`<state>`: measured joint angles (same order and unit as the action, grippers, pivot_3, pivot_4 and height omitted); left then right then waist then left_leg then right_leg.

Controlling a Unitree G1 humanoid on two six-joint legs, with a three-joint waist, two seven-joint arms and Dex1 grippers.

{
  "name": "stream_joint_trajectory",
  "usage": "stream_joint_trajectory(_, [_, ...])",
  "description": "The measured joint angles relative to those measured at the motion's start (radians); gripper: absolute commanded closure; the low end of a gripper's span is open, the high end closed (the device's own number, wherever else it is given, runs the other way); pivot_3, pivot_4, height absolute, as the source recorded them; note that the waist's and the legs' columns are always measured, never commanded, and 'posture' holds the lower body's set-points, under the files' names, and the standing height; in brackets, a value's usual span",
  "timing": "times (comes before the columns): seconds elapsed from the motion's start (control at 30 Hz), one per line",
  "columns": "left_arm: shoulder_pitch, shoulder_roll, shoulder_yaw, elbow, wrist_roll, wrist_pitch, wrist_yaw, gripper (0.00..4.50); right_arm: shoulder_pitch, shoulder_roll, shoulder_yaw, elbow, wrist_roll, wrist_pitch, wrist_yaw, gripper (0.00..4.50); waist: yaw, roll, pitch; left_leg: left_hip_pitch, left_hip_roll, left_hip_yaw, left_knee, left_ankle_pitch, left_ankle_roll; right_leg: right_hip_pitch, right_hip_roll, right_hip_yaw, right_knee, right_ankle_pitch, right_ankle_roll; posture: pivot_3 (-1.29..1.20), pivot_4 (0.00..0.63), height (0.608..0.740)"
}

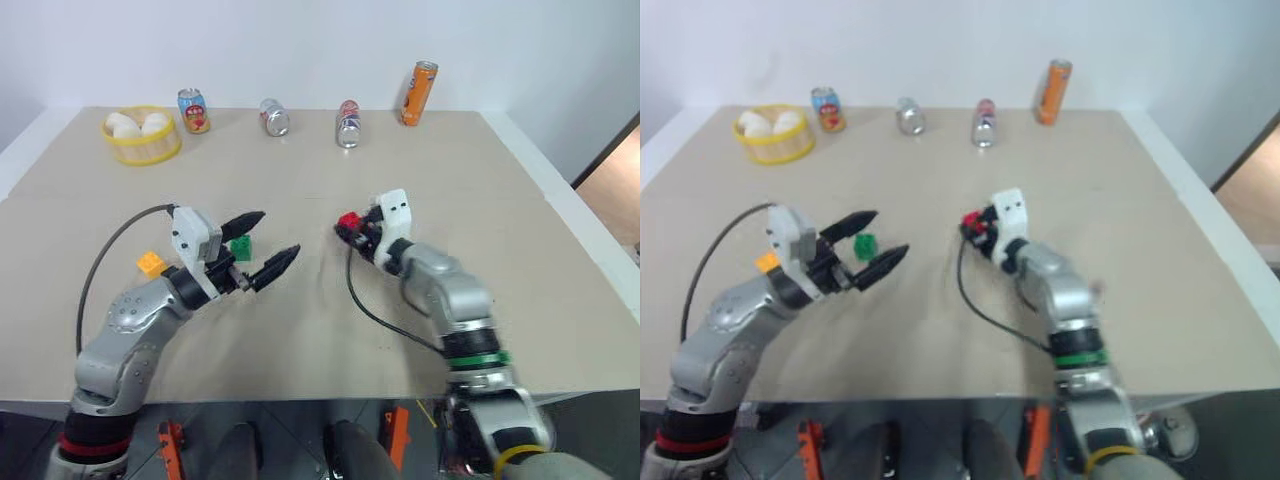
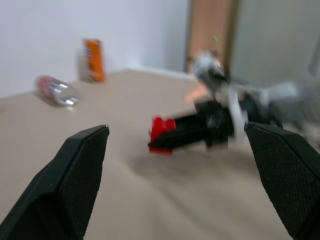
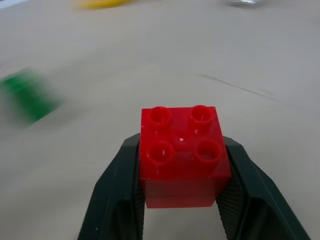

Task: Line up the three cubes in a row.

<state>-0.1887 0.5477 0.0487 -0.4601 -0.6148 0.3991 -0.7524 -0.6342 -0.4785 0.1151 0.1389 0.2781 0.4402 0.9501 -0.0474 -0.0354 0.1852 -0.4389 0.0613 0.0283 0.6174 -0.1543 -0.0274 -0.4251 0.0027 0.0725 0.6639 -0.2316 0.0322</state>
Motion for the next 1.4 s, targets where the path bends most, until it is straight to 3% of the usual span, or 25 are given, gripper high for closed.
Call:
stream_joint_trajectory(0.07, [0.029, 0.061, 0.0, -0.002, -0.02, 0.003, -0.076, 0.0, 0.017, -0.086, 0.054, 0.012, 0.018, -0.09, 0.239, 3.22, 0.0, 0.0, 0.0, 0.0, 0.001, 0.0, 0.0, -0.002, 0.0, 0.0, 0.001, -0.001, 0.0, -0.002, -0.002, 0.0, 0.15, 0.74])
stream_joint_trajectory(0.2, [0.063, 0.158, 0.01, -0.005, -0.039, 0.0, -0.195, 0.0, 0.02, -0.135, 0.107, 0.099, 0.026, -0.197, 0.493, 3.22, -0.004, 0.0, 0.0, 0.001, 0.003, 0.0, 0.0, -0.003, 0.0, -0.001, 0.003, -0.001, 0.001, -0.003, -0.003, 0.0, 0.15, 0.74])
stream_joint_trajectory(0.3, [0.094, 0.226, 0.039, -0.005, -0.044, -0.009, -0.283, 0.0, -0.009, -0.137, 0.126, 0.18, 0.015, -0.263, 0.577, 3.22, -0.002, 0.0, 0.0, 0.001, 0.003, 0.0, 0.0, -0.003, 0.0, -0.001, 0.003, -0.001, 0.001, -0.003, -0.004, 0.0, 0.15, 0.74])
stream_joint_trajectory(0.67, [0.094, 0.26, 0.045, 0.0, -0.041, -0.028, -0.36, 0.0, -0.083, -0.058, 0.151, 0.393, -0.057, -0.424, 0.591, 3.22, 0.0, 0.0, 0.001, 0.001, 0.002, 0.0, 0.0, -0.003, 0.0, -0.001, 0.002, -0.001, 0.001, -0.003, -0.004, 0.0, 0.15, 0.74])
stream_joint_trajectory(1.33, [0.047, 0.246, 0.039, 0.011, -0.041, -0.022, -0.322, 0.0, -0.083, -0.04, 0.151, 0.457, -0.088, -0.584, 0.591, 3.22, 0.0, 0.0, 0.001, 0.002, 0.003, 0.0, 0.001, -0.003, 0.0, 0.0, 0.002, -0.001, 0.002, -0.003, -0.004, 0.0, 0.15, 0.74])
stream_joint_trajectory(1.4, [0.047, 0.246, 0.039, 0.011, -0.041, -0.022, -0.322, 0.0, -0.083, -0.04, 0.15, 0.458, -0.087, -0.585, 0.591, 2.16, 0.0, 0.0, 0.001, 0.002, 0.003, 0.0, 0.001, -0.003, 0.0, 0.0, 0.002, -0.001, 0.002, -0.003, -0.004, 0.0, 0.15, 0.74])
